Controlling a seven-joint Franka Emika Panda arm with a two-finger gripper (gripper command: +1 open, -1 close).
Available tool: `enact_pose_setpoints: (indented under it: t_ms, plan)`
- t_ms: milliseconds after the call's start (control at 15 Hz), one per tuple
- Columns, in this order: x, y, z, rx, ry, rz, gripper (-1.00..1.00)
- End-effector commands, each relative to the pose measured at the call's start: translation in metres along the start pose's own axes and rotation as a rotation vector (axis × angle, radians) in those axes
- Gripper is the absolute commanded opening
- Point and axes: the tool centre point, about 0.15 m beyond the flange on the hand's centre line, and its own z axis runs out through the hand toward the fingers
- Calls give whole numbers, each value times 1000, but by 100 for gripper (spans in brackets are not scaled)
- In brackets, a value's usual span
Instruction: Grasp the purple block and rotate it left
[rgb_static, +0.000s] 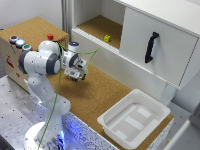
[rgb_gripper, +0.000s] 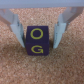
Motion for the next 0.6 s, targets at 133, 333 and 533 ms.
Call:
enact_pose_setpoints:
  t_ms: [133, 333, 533]
  plan:
    - [0, -3, -23, -20, -4, -3, -100]
    - [3, -7, -34, -31, -19, -37, -100]
    - [12, -14, -42, -45, -30, -117, -100]
